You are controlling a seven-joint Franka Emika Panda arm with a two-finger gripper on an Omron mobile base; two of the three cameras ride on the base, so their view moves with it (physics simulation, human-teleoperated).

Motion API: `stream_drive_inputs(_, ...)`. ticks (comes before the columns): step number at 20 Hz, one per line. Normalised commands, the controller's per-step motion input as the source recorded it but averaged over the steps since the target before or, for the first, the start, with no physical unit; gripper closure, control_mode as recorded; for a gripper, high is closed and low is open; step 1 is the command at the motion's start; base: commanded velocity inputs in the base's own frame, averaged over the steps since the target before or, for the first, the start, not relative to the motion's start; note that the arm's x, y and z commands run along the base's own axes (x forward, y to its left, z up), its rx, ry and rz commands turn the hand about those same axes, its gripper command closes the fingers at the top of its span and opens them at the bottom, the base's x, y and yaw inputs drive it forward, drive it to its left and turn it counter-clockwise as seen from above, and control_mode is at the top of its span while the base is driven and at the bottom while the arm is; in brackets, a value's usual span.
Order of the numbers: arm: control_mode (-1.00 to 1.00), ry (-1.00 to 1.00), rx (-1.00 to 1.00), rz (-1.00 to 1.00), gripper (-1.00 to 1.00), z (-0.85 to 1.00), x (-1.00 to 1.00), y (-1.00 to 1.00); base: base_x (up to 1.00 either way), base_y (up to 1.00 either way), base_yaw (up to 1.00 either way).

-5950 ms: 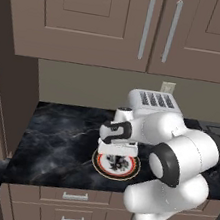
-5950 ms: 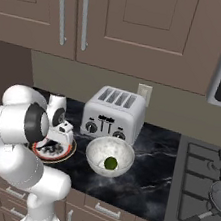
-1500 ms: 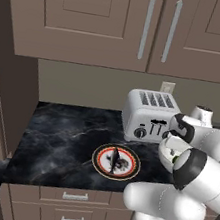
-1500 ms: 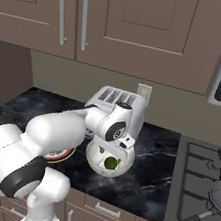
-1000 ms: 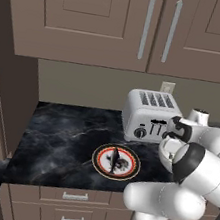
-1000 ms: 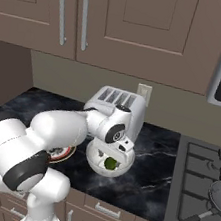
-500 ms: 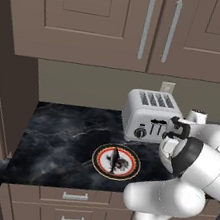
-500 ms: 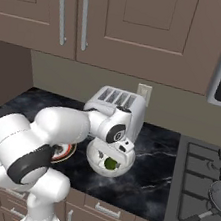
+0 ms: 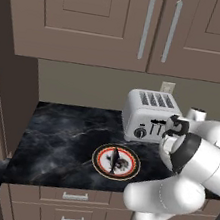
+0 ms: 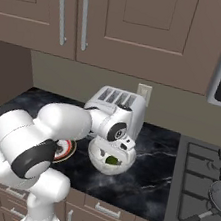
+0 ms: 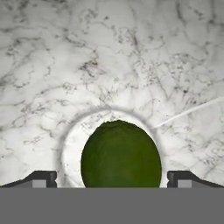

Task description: Place the fish on the plate and place the lime on the same plate.

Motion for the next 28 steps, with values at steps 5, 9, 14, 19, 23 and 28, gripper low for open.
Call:
stream_drive_inputs(5,-1.0,0.0,0.0,0.0,-1.0,-0.01,-0.26,0.0,0.0,0.0,0.0)
stream_drive_inputs(9,-1.0,-0.01,0.0,0.0,-1.0,-0.08,-0.3,0.0,0.0,0.0,0.0)
stream_drive_inputs(14,-1.0,-0.06,0.0,0.0,-1.0,-0.31,-0.04,0.0,0.0,0.0,0.0)
stream_drive_inputs(19,-1.0,-0.14,0.0,0.0,-1.0,-0.48,0.0,0.0,0.0,0.0,0.0)
stream_drive_inputs(23,-1.0,-0.06,0.0,0.0,-1.0,-0.54,0.0,0.0,0.0,0.0,0.0)
stream_drive_inputs(28,-1.0,0.0,0.0,0.0,-1.0,-0.04,0.0,0.0,0.0,0.0,0.0)
